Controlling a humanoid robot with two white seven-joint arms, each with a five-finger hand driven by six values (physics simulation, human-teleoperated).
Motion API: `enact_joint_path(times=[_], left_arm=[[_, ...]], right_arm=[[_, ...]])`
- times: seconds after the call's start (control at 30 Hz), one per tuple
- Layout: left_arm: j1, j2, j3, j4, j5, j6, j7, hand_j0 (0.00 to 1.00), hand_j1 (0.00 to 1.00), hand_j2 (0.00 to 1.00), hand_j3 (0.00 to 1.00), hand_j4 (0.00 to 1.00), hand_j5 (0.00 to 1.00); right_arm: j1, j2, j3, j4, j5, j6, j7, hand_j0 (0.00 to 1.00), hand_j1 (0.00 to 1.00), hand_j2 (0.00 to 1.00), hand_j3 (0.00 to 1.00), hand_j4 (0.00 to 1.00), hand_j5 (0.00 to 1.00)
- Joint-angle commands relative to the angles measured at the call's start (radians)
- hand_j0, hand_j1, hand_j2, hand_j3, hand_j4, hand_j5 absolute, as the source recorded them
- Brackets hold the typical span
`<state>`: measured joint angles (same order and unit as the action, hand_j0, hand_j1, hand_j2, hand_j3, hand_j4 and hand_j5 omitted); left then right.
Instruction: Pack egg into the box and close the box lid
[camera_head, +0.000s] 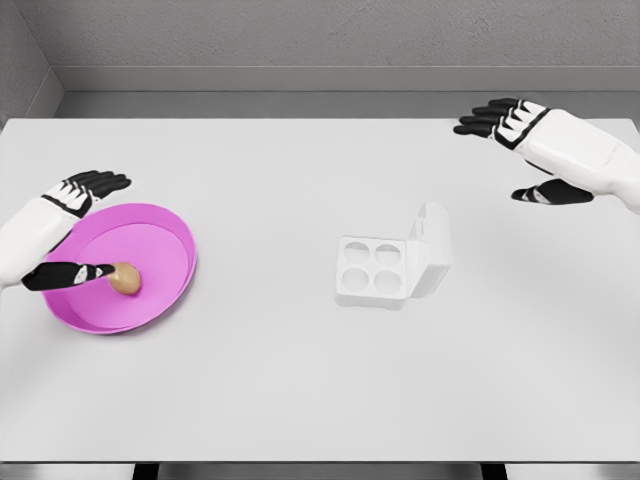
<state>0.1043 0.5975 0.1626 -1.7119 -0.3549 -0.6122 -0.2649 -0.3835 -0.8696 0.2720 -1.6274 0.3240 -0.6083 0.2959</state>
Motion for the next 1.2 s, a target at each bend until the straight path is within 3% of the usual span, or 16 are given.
enact_joint_path(times=[0.0,0.13,0.17,0.2,0.23,0.33,0.4,0.43,0.5,0.57,0.63,0.73,0.8,0.93,1.07,1.17], left_arm=[[0.0,0.001,0.009,0.002,0.005,0.001,0.0,1.0,1.0,1.0,1.0,1.0,1.0],[-0.023,0.004,0.048,-0.012,-0.081,0.001,0.0,1.0,1.0,1.0,1.0,1.0,1.0],[-0.021,0.086,0.045,-0.015,-0.081,0.001,0.001,1.0,1.0,1.0,1.0,1.0,1.0],[-0.015,0.192,0.022,0.012,-0.087,0.001,0.0,1.0,1.0,1.0,1.0,1.0,1.0],[-0.026,0.272,-0.067,0.028,-0.082,0.001,0.001,1.0,1.0,1.0,1.0,1.0,1.0],[-0.069,0.337,-0.164,0.037,-0.122,0.001,0.0,1.0,1.0,1.0,1.0,1.0,1.0],[-0.094,0.354,-0.222,0.052,-0.2,0.001,0.001,1.0,1.0,1.0,1.0,1.0,1.0],[-0.103,0.352,-0.244,0.069,-0.168,0.001,0.003,1.0,1.0,1.0,1.0,1.0,1.0],[-0.103,0.367,-0.259,0.106,0.051,0.001,0.003,1.0,1.0,1.0,1.0,1.0,1.0],[-0.101,0.419,-0.319,0.101,0.137,0.001,0.003,1.0,1.0,1.0,1.0,1.0,1.0],[-0.098,0.421,-0.351,0.087,0.129,0.001,-0.01,1.0,1.0,1.0,1.0,1.0,1.0],[-0.11,0.407,-0.356,0.064,0.14,0.001,-0.195,1.0,1.0,1.0,1.0,1.0,1.0],[-0.143,0.412,-0.364,0.061,0.134,0.001,-0.243,1.0,1.0,1.0,1.0,1.0,1.0],[-0.221,0.423,-0.356,0.052,0.129,0.001,-0.243,1.0,1.0,1.0,1.0,1.0,1.0],[-0.242,0.412,-0.371,0.081,0.077,0.08,-0.243,1.0,1.0,1.0,1.0,1.0,1.0],[-0.249,0.387,-0.39,0.091,0.065,0.109,-0.243,1.0,1.0,1.0,1.0,1.0,1.0]], right_arm=[[0.0,-0.02,0.0,0.0,-0.01,-0.003,0.006,1.0,1.0,1.0,1.0,1.0,1.0],[-0.002,-0.019,-0.004,0.006,-0.003,-0.003,0.006,1.0,1.0,1.0,1.0,1.0,1.0],[-0.003,-0.02,-0.004,0.006,-0.003,-0.003,0.008,1.0,1.0,1.0,1.0,1.0,1.0],[-0.003,-0.02,-0.004,0.006,-0.003,-0.003,0.008,1.0,1.0,1.0,1.0,1.0,1.0],[-0.002,-0.02,-0.002,0.004,-0.002,-0.003,0.011,1.0,1.0,1.0,1.0,1.0,1.0],[-0.009,-0.015,-0.007,0.008,0.012,-0.003,0.173,1.0,1.0,1.0,1.0,1.0,1.0],[-0.008,-0.015,-0.036,0.006,0.015,-0.003,0.213,1.0,1.0,1.0,1.0,1.0,1.0],[-0.008,-0.015,-0.037,0.008,0.016,-0.003,0.236,1.0,1.0,1.0,1.0,1.0,1.0],[-0.008,-0.009,-0.039,0.047,0.016,-0.003,0.31,1.0,1.0,1.0,1.0,1.0,1.0],[-0.009,-0.006,-0.039,0.089,0.026,-0.003,0.315,1.0,1.0,1.0,1.0,1.0,1.0],[-0.011,-0.005,-0.04,0.092,0.032,-0.003,0.315,1.0,1.0,1.0,1.0,1.0,1.0],[-0.014,-0.014,-0.039,0.092,0.043,-0.003,0.315,0.99,0.99,0.99,0.99,0.99,0.99],[-0.011,-0.017,-0.037,0.087,0.061,-0.003,0.315,0.96,0.96,0.96,0.96,0.96,0.96],[-0.008,-0.003,-0.03,0.09,0.098,-0.003,0.315,0.85,0.85,0.85,0.85,0.85,0.85],[-0.008,-0.008,-0.03,0.089,0.104,-0.003,0.315,0.63,0.63,0.63,0.63,0.63,0.63],[-0.008,-0.009,-0.03,0.086,0.115,-0.003,0.315,0.59,0.59,0.59,0.59,0.59,0.59]])
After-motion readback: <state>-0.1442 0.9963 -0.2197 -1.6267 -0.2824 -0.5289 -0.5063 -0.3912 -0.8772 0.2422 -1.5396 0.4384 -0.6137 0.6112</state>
